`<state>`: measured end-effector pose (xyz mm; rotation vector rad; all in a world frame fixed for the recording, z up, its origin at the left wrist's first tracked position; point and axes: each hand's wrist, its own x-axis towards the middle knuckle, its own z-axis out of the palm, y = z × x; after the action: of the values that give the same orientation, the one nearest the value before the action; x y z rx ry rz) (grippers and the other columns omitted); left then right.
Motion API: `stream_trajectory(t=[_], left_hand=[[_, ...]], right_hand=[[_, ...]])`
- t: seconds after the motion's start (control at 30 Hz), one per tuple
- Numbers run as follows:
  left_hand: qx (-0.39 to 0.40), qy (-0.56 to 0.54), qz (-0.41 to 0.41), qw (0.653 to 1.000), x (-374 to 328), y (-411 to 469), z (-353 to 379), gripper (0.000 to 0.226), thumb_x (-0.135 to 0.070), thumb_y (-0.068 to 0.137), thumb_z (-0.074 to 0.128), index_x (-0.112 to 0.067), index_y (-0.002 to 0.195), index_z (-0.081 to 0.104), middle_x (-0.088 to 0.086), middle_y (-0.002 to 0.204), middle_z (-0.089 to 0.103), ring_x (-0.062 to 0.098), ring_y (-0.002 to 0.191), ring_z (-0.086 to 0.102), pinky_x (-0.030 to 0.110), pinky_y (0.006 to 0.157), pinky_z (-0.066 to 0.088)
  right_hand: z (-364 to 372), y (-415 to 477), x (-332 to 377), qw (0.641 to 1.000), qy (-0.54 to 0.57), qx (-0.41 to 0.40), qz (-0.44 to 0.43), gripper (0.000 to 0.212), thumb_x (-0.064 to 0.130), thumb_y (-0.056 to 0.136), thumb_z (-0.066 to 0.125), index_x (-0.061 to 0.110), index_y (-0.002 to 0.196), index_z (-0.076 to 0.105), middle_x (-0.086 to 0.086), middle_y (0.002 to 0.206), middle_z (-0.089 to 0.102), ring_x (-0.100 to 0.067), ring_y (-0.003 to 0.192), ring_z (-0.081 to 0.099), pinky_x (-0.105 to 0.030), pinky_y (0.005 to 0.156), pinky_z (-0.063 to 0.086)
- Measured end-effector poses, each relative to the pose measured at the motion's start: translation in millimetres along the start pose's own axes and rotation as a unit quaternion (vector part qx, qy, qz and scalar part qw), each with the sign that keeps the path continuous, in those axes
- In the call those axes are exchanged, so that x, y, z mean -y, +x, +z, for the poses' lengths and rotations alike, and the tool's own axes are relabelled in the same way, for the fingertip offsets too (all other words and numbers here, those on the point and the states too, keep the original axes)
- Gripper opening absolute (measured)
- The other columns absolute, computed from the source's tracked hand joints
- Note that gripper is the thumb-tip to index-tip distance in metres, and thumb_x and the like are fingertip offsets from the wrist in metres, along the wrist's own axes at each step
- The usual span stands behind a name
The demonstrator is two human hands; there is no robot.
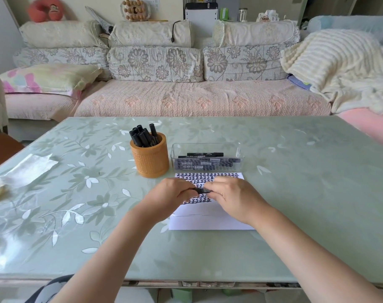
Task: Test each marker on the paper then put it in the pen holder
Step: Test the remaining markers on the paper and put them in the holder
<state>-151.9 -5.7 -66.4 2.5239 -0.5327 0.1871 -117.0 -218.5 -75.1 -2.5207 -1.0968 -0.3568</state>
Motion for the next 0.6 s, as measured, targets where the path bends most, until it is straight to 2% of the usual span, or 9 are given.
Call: stream_trajectory(t=[0.07,0.17,0.2,0.27,0.33,0.4,0.47,0.53,0.6], left_hand=[[-0.019,0.041,0.062,0.997,6.0,0.8,0.0,0.022,-0.03,0.096,0.056,-0.015,0.091,0.07,-0.003,0.071,0.058,0.011,0.072,0.047,0.021,0.064,0.038],[-0.035,0.068,0.088,0.993,11.4,1.1,-1.0,0.028,-0.038,0.095,0.051,-0.018,0.095,0.071,-0.005,0.073,0.059,0.011,0.075,0.048,0.021,0.066,0.039],[-0.036,0.064,0.082,0.994,10.9,0.6,-0.4,0.031,-0.04,0.096,0.049,-0.017,0.095,0.07,-0.004,0.074,0.059,0.011,0.074,0.048,0.022,0.066,0.04],[-0.031,0.041,0.042,0.998,9.4,-0.1,0.2,0.028,-0.036,0.097,0.051,-0.014,0.091,0.068,-0.002,0.074,0.059,0.012,0.072,0.049,0.025,0.064,0.041],[-0.011,0.008,-0.004,1.0,10.8,0.4,1.0,0.026,-0.029,0.098,0.051,-0.013,0.083,0.065,-0.001,0.071,0.06,0.013,0.069,0.051,0.028,0.064,0.042],[0.002,-0.015,-0.03,0.999,14.0,0.8,1.2,0.028,-0.028,0.098,0.05,-0.013,0.079,0.064,-0.002,0.07,0.061,0.013,0.068,0.053,0.027,0.065,0.042],[-0.001,0.003,-0.007,1.0,15.9,0.6,-0.4,0.024,-0.028,0.098,0.053,-0.013,0.083,0.066,-0.002,0.072,0.061,0.012,0.069,0.052,0.027,0.064,0.041],[-0.037,0.058,0.059,0.996,21.2,-0.5,-4.5,0.014,-0.025,0.094,0.061,-0.014,0.089,0.069,-0.005,0.076,0.061,0.009,0.073,0.051,0.023,0.065,0.04],[-0.087,0.08,0.071,0.99,31.6,-2.1,-12.3,0.011,-0.025,0.091,0.065,-0.016,0.093,0.072,-0.006,0.079,0.063,0.01,0.077,0.053,0.021,0.069,0.042]], right_hand=[[0.2,2.3,1.5,0.995,0.067,0.059,0.054,0.022,0.029,0.097,0.056,0.015,0.08,0.058,0.003,0.067,0.049,-0.018,0.066,0.044,-0.034,0.058,0.036],[-0.3,5.0,0.8,0.976,0.16,0.089,0.121,0.033,0.032,0.098,0.055,0.017,0.069,0.05,0.003,0.059,0.042,-0.014,0.058,0.036,-0.029,0.054,0.028],[0.4,5.9,-0.8,0.98,0.145,0.083,0.106,0.03,0.032,0.098,0.055,0.016,0.072,0.054,0.004,0.061,0.047,-0.015,0.06,0.04,-0.03,0.057,0.033],[2.9,6.3,-2.2,0.993,0.073,0.058,0.065,0.018,0.033,0.097,0.056,0.019,0.092,0.066,0.003,0.077,0.06,-0.018,0.074,0.054,-0.035,0.066,0.044],[3.9,6.9,-2.5,0.999,0.01,0.025,0.025,0.014,0.03,0.094,0.06,0.02,0.101,0.068,0.004,0.079,0.058,-0.02,0.077,0.055,-0.034,0.062,0.043],[3.2,8.9,-0.4,1.0,-0.02,0.003,-0.011,0.007,0.025,0.091,0.063,0.018,0.091,0.065,0.008,0.071,0.046,-0.019,0.07,0.047,-0.03,0.056,0.035],[3.8,10.4,1.5,1.0,-0.022,0.006,-0.005,0.014,0.026,0.093,0.061,0.017,0.083,0.06,0.008,0.068,0.041,-0.018,0.067,0.044,-0.031,0.055,0.03],[2.4,11.0,1.2,0.997,0.041,0.042,0.053,0.028,0.031,0.097,0.054,0.016,0.074,0.052,0.001,0.063,0.044,-0.022,0.066,0.044,-0.035,0.057,0.031],[-1.3,10.5,-3.5,0.988,0.088,0.066,0.105,0.033,0.033,0.099,0.05,0.013,0.073,0.051,-0.003,0.061,0.049,-0.024,0.065,0.045,-0.035,0.059,0.035]])
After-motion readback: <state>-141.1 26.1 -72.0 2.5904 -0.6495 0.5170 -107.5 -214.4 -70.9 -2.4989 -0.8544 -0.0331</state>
